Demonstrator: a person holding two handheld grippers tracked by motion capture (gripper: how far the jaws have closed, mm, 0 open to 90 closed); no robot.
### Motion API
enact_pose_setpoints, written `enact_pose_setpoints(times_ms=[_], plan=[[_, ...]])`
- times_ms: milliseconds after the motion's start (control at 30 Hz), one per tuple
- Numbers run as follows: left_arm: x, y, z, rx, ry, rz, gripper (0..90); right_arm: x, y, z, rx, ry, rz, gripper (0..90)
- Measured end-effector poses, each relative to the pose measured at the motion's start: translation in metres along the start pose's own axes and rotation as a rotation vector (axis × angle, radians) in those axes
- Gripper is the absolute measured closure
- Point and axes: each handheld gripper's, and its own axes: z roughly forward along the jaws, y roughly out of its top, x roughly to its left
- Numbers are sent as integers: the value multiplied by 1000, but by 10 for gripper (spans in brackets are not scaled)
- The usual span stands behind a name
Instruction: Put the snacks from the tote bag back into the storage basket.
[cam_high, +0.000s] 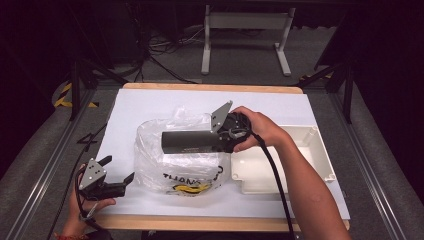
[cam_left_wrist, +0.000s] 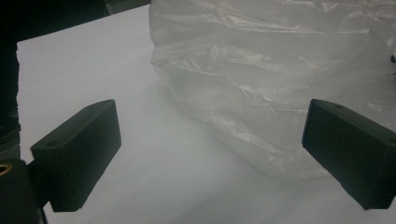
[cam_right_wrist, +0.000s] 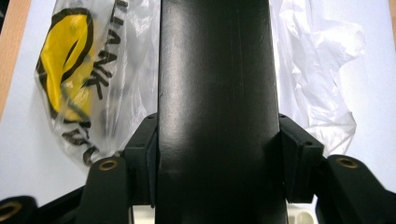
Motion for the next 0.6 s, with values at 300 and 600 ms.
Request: enact_pose_setpoints(times_ms=[300, 600], plan=[[1, 0, 0, -7, 1, -8, 50, 2, -18, -19, -3, -7, 9, 427], [0, 0, 0, -3, 0, -3, 50, 5, -36, -29, 3, -14, 26, 427]])
